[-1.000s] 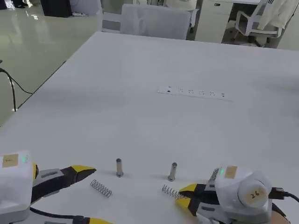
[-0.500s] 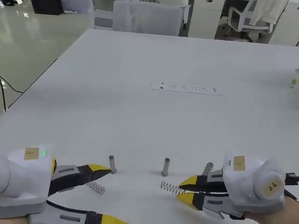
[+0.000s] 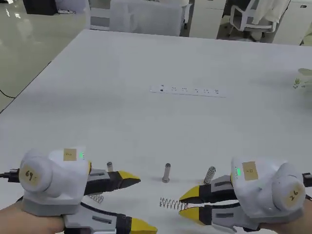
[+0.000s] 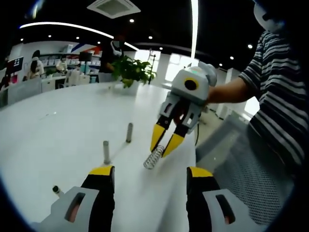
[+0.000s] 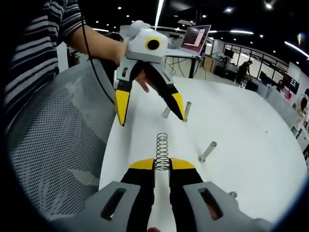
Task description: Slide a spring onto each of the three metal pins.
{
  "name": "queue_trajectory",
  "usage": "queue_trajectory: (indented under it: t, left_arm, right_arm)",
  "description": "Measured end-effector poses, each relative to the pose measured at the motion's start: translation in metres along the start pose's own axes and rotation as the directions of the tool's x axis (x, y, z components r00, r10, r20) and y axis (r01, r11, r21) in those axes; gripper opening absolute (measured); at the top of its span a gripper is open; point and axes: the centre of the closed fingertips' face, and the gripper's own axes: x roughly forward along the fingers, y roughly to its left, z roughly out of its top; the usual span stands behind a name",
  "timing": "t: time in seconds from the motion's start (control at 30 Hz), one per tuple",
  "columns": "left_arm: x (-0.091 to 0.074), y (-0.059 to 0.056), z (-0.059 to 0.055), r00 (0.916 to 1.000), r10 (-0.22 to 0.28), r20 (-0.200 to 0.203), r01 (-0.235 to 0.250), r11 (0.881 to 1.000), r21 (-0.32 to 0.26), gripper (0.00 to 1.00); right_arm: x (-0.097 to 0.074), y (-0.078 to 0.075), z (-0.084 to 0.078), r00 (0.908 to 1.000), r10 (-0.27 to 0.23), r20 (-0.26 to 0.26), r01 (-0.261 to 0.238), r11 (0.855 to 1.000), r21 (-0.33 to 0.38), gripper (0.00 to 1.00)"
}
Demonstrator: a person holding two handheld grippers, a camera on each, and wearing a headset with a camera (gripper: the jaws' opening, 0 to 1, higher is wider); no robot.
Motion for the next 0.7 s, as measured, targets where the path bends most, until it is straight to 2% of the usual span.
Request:
queue_trajectory:
  t: [0.13, 0.2, 0.33, 0.57, 0.7]
  left_arm:
    - [0.011, -0.002, 0.002, 0.9997, -0.023, -0.009, 0.023, 1.000, 0.016, 0.48]
    - [0.015, -0.004, 0.006, 0.9995, -0.032, 0.001, 0.032, 0.999, 0.020, 0.42]
    - [0.022, -0.007, 0.011, 0.9986, -0.053, 0.009, 0.053, 0.998, 0.029, 0.37]
    - [0.026, -0.012, 0.015, 0.9964, -0.083, 0.013, 0.083, 0.996, 0.036, 0.22]
    - [0.027, -0.014, 0.015, 0.9955, -0.094, 0.008, 0.094, 0.995, 0.045, 0.17]
  right_arm:
    - [-0.003, -0.001, 0.004, 0.9999, 0.003, 0.012, -0.003, 1.000, 0.007, 0.08]
    - [-0.005, 0.000, 0.007, 0.9997, 0.009, 0.024, -0.009, 1.000, 0.008, 0.08]
    - [-0.007, 0.000, 0.009, 0.9996, 0.012, 0.025, -0.012, 1.000, -0.008, 0.08]
    - [-0.009, 0.004, 0.014, 0.9991, 0.026, 0.033, -0.025, 0.999, -0.023, 0.08]
    - [-0.010, 0.004, 0.016, 0.9988, 0.031, 0.038, -0.030, 0.999, -0.026, 0.08]
